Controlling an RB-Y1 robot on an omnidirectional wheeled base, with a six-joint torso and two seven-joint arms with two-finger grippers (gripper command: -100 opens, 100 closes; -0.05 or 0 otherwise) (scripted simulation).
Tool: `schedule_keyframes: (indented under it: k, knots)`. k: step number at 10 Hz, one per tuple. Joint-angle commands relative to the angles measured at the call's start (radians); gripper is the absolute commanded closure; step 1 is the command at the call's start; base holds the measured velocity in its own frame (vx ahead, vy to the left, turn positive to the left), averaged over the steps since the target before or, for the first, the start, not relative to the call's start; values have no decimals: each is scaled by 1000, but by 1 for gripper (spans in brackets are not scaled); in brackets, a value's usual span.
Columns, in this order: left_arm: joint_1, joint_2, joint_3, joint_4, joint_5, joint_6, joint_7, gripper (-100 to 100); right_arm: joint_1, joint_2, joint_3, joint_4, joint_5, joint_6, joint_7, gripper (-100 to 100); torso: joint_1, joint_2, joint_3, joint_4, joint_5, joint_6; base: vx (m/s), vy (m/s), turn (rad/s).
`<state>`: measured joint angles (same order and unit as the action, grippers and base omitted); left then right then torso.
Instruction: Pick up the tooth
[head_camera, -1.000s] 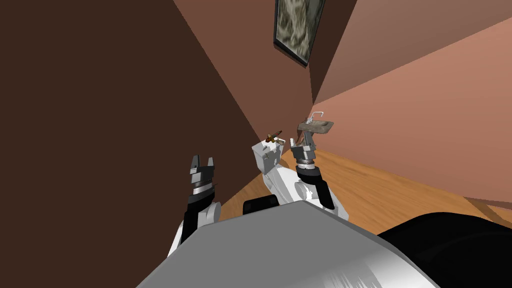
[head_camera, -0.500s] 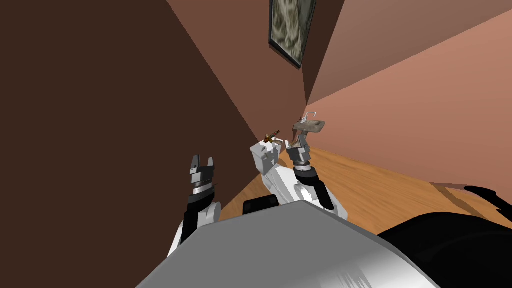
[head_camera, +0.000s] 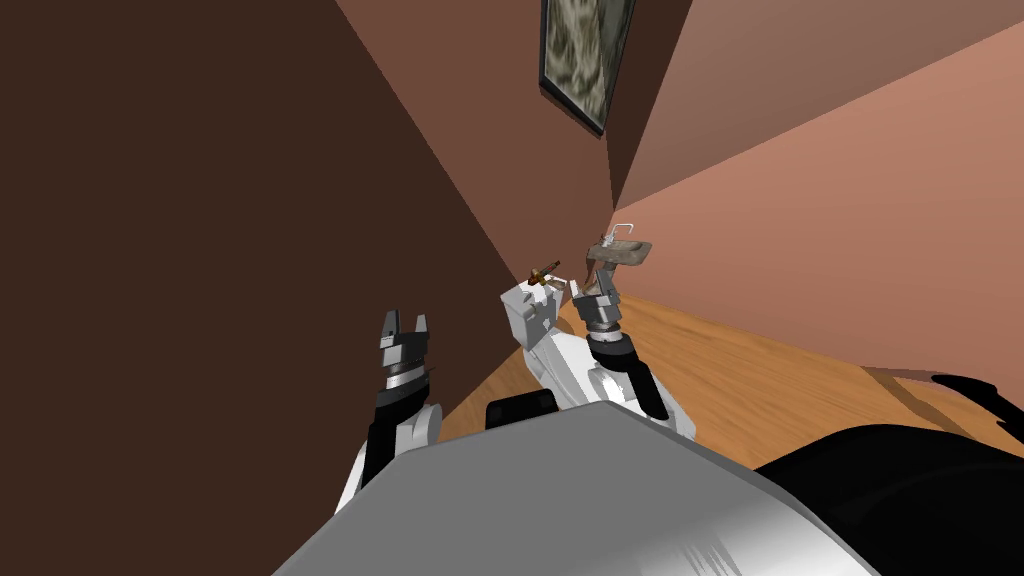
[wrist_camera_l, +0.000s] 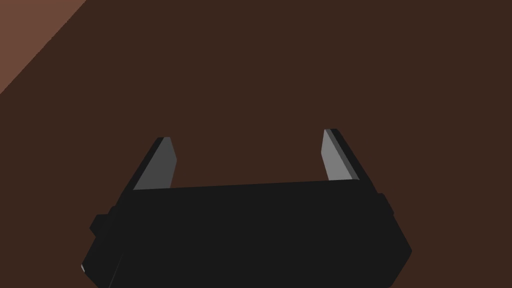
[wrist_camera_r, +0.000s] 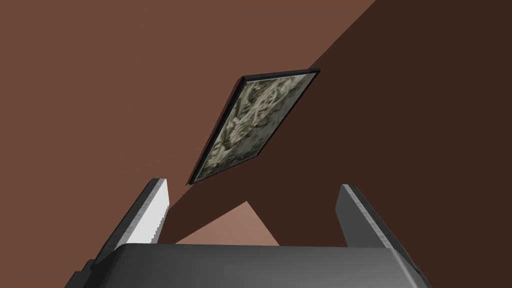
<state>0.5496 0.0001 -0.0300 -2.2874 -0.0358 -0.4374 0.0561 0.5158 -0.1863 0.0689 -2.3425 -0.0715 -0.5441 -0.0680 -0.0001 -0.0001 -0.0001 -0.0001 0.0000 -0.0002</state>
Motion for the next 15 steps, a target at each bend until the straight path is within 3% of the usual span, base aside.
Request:
schedule_keyframes:
  k: [1, 2, 6, 7, 8, 9, 10, 11, 12, 13, 14, 15]
  knots:
    - [0, 0, 0, 0, 0, 0, 0, 0, 0, 0, 0, 0, 0, 0, 0, -100, 0, 0, 0, 0, 0, 0, 6, 6, -19]
    - [0, 0, 0, 0, 0, 0, 0, 0, 0, 0, 0, 0, 0, 0, 0, -100, 0, 0, 0, 0, 0, 0, -15, -16, 50]
    - [0, 0, 0, 0, 0, 0, 0, 0, -128, -2, -77, 110, -136, -81, 15, -100, 0, -1, -1, 0, 0, 0, 11, 1, 36]
    - [0, 0, 0, 0, 0, 0, 0, 0, -137, -2, -77, 110, -150, -81, 15, -100, 0, -2, -1, 0, 0, 0, 23, 12, 4]
    - [0, 0, 0, 0, 0, 0, 0, 0, -176, -3, -102, 145, -186, -106, 20, -100, 0, -2, -1, 0, 0, 0, 17, 8, 11]
    - [0, 0, 0, 0, 0, 0, 0, 0, -180, -3, -102, 145, -196, -106, 20, -100, 0, -2, -1, 0, 0, 0, 10, 1, 34]
    - [0, 0, 0, 0, 0, 0, 0, 0, -223, -4, -129, 185, -235, -132, 25, -100, 0, -1, -1, 0, 0, 0, 9, 0, 31]
    - [0, 0, 0, 0, 0, 0, 0, 0, -227, -4, -129, 185, -248, -132, 25, -100, 0, -1, -1, 0, 0, 0, 0, 0, 0]
    - [0, 0, 0, 0, 0, 0, 0, 0, -273, -4, -159, 229, -285, -161, 31, -100, 0, -1, 0, 0, 0, 0, 18, 3, 47]
    - [0, 0, 0, 0, 0, 0, 0, 0, -279, -4, -159, 229, -303, -161, 31, -100, 0, -2, -1, 0, 0, 0, 12, 1, 40]
    - [0, 0, 0, 0, 0, 0, 0, 0, -322, -5, -191, 275, -341, -191, 37, -100, 0, -1, -1, 0, 0, 0, -3, -4, 14]
    - [0, 0, 0, 0, 0, 0, 0, 0, -335, -5, -191, 277, -363, -191, 37, -100, -1, -1, 0, 0, 0, 0, -3, -4, 18]
